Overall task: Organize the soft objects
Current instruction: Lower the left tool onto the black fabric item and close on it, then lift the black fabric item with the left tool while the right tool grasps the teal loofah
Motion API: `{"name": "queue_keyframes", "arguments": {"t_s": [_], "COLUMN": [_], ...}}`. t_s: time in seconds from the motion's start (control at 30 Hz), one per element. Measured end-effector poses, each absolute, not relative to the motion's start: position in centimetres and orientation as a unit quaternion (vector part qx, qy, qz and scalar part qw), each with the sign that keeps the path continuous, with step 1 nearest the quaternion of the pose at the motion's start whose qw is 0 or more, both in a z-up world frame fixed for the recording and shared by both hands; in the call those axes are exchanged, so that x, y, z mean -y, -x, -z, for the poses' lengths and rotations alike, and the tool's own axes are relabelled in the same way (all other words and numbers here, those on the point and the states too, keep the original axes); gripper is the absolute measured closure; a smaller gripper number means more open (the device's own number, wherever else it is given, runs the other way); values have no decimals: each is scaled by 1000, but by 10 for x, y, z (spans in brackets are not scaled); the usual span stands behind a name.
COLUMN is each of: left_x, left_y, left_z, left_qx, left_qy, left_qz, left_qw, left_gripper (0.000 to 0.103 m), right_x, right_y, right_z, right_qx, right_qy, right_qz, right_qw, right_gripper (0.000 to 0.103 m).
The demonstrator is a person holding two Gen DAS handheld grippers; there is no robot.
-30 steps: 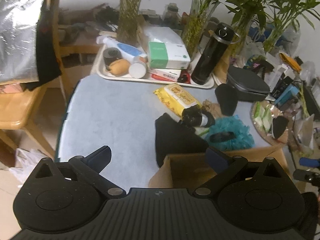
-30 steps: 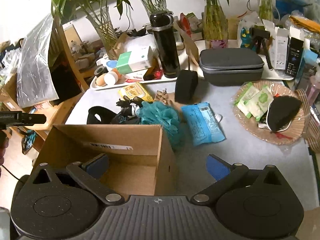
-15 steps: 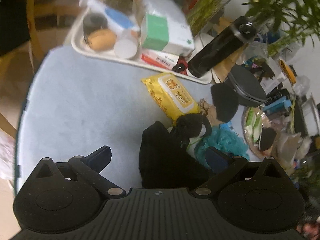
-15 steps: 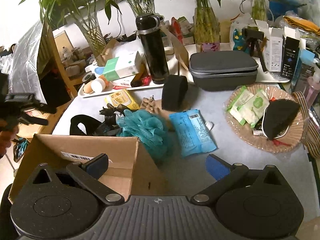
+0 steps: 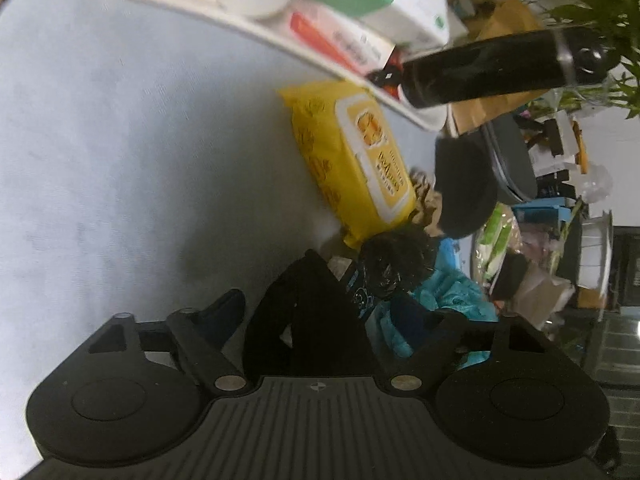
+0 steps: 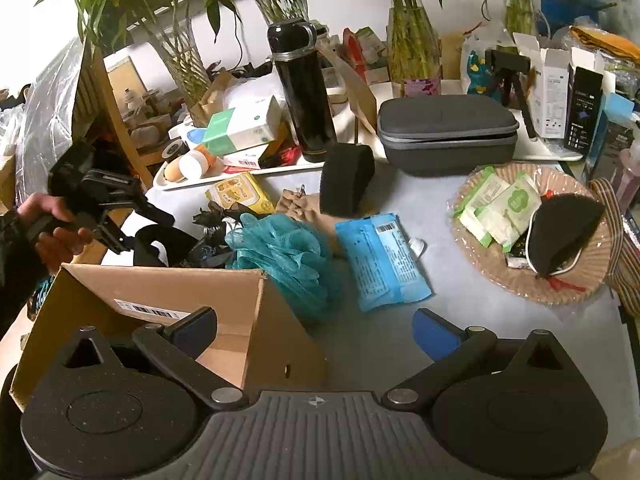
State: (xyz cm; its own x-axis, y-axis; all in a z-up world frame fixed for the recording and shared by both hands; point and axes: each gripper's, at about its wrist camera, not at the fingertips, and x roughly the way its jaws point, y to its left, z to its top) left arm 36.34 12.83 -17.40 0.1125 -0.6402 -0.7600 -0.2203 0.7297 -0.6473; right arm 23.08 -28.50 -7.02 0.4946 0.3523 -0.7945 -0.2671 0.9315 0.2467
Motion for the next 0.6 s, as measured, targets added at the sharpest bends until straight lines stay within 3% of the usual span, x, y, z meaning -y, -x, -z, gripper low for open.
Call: {"name": "queue_keyframes", "arguments": {"t_s": [0.03, 0.13, 0.23, 0.6], "left_x": [-128, -129, -134, -129], "left_y": [-366, -368, -364, -335], "left_z": [179, 184, 182, 134], "left_qx": [-652, -667, -666, -611], "left_qy": [339, 344, 358, 318], "left_qz": [161, 160, 168, 153], "left_qw": [659, 641, 632, 709], "left_gripper": [42, 63, 76, 83], "right_x": [285, 288, 290, 290], "right_y": [-231, -234, -236, -241], "right_z": [71, 71, 71, 71], "right_qx": [-471, -473, -473, -471], "right_qy": [-46, -46, -44, -44], "right_qz": [-178, -174, -168, -159], "right_qw": [863, 863, 864, 867], "right_gripper": [0, 0, 0, 0]}}
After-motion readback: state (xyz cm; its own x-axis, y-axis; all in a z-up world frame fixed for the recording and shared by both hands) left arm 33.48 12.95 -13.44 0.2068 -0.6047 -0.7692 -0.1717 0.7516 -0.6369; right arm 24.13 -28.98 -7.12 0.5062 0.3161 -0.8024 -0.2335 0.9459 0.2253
